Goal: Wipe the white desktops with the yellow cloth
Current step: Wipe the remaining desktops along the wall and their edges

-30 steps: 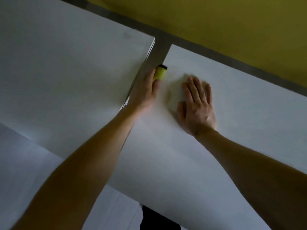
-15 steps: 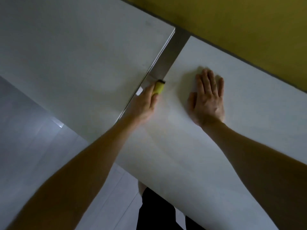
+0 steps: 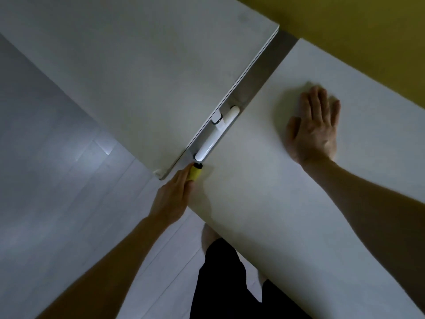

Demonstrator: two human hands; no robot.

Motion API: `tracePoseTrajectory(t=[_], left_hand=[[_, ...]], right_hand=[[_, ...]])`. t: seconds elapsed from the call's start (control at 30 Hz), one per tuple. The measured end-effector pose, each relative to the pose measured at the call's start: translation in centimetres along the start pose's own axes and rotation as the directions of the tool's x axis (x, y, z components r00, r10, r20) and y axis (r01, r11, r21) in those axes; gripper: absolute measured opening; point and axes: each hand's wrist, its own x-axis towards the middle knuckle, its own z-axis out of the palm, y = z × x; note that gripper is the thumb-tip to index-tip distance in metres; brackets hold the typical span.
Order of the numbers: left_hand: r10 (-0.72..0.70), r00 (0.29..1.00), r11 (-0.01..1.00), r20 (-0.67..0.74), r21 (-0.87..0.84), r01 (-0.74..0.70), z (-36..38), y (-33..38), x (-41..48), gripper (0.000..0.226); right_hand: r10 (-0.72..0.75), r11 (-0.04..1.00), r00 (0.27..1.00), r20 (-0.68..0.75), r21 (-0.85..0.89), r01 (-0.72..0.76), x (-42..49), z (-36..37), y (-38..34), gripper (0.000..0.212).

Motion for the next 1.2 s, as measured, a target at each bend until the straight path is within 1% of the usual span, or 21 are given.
tracePoseTrajectory(t=[0.17, 0.27, 0.37, 0.43, 0.47, 0.53, 0.6, 0.67, 0.73, 0.83, 0.87, 0.9, 0.93, 0.97, 1.0, 1.03, 1.07, 1.1, 1.13, 1.2], left_hand=[[0.103, 0.99, 0.994, -0.093, 0.05, -0.098, -0.1, 6.0, 8.8, 0.065], [0.155, 0.98, 0.988, -0.121, 0.023, -0.153, -0.3, 12.3, 18.1, 0.069], [0.245, 0.952, 0.969, -0.181, 0.021, -0.246, 0.3, 18.8, 29.1, 0.076], [0.277, 0.947, 0.961, -0.162, 0.025, -0.277, 0.3, 23.0, 34.8, 0.068], [0.32, 0.938, 0.947, -0.133, 0.07, -0.313, 0.2, 24.6, 36.8, 0.062], [0.405, 0.911, 0.898, -0.073, 0.221, -0.381, -0.3, 25.9, 38.6, 0.055], [0.429, 0.903, 0.853, -0.026, 0.342, -0.395, -1.5, 26.0, 38.5, 0.053], [0.47, 0.883, 0.787, 0.008, 0.45, -0.423, -2.3, 25.4, 37.7, 0.053], [0.503, 0.864, 0.746, -0.015, 0.511, -0.426, -4.0, 25.7, 36.3, 0.055], [0.517, 0.849, 0.757, -0.11, 0.52, -0.394, -6.3, 28.2, 33.4, 0.057], [0.511, 0.852, 0.772, -0.114, 0.496, -0.396, -6.7, 29.7, 31.7, 0.058], [0.503, 0.857, 0.796, -0.114, 0.448, -0.408, -6.7, 31.2, 29.9, 0.06], [0.492, 0.865, 0.821, -0.099, 0.382, -0.424, -6.4, 32.7, 28.3, 0.063], [0.466, 0.882, 0.848, -0.061, 0.315, -0.426, -6.0, 33.8, 26.7, 0.066], [0.436, 0.9, 0.868, -0.007, 0.267, -0.419, -5.2, 34.3, 25.4, 0.069], [0.41, 0.911, 0.88, 0.049, 0.242, -0.409, -4.3, 34.1, 24.3, 0.07], [0.39, 0.917, 0.887, 0.082, 0.234, -0.398, -3.3, 33.0, 23.5, 0.069], [0.389, 0.918, 0.889, 0.074, 0.232, -0.395, -2.5, 31.4, 22.9, 0.069], [0.395, 0.918, 0.891, 0.041, 0.226, -0.394, -2.0, 29.5, 22.6, 0.068], [0.378, 0.925, 0.904, -0.037, 0.227, -0.361, -0.6, 25.2, 22.9, 0.063]], right_hand=[[0.0, 1.0, 1.0, 0.002, 0.004, 0.0, -0.1, 0.5, 0.2, 0.07], [0.002, 0.999, 0.999, -0.036, 0.045, 0.0, -0.2, 0.8, 0.4, 0.068], [0.004, 0.995, 0.995, -0.099, 0.102, 0.006, -0.1, 1.1, 0.5, 0.065], [0.0, 0.994, 0.993, -0.117, 0.104, 0.012, 0.0, 1.2, 0.6, 0.065], [0.002, 0.995, 0.993, -0.117, 0.095, 0.009, 0.0, 1.2, 0.7, 0.066], [0.002, 0.995, 0.992, -0.123, 0.1, 0.01, 0.0, 1.2, 1.0, 0.066], [-0.002, 0.992, 0.99, -0.14, 0.126, 0.02, -0.1, 1.2, 0.8, 0.065], [0.007, 0.99, 0.986, -0.165, 0.143, 0.017, -0.3, 1.2, 0.5, 0.065], [0.018, 0.988, 0.987, -0.158, 0.154, 0.006, 0.1, 1.1, 0.7, 0.065], [0.013, 0.981, 0.989, -0.145, 0.195, 0.016, 0.2, 1.1, 0.9, 0.06], [0.048, 0.966, 0.983, -0.176, 0.257, -0.001, -0.1, 0.9, 0.8, 0.054], [0.146, 0.933, 0.964, -0.221, 0.354, -0.06, -0.5, 0.3, 0.9, 0.047], [0.303, 0.872, 0.914, -0.27, 0.467, -0.151, -0.9, -0.7, 1.2, 0.04], [0.468, 0.792, 0.826, -0.314, 0.564, -0.234, -1.3, -2.0, 1.8, 0.036], [0.592, 0.731, 0.727, -0.348, 0.613, -0.301, -2.0, -3.6, 2.6, 0.033], [0.651, 0.71, 0.657, -0.38, 0.611, -0.35, -2.8, -4.8, 3.4, 0.032], [0.66, 0.719, 0.633, -0.405, 0.584, -0.377, -3.6, -5.9, 4.2, 0.033], [0.638, 0.742, 0.656, -0.403, 0.551, -0.383, -4.0, -6.4, 4.7, 0.036], [0.598, 0.767, 0.711, -0.37, 0.52, -0.376, -3.8, -6.6, 4.9, 0.043], [0.482, 0.831, 0.846, -0.228, 0.425, -0.359, -2.1, -5.6, 4.7, 0.063]])
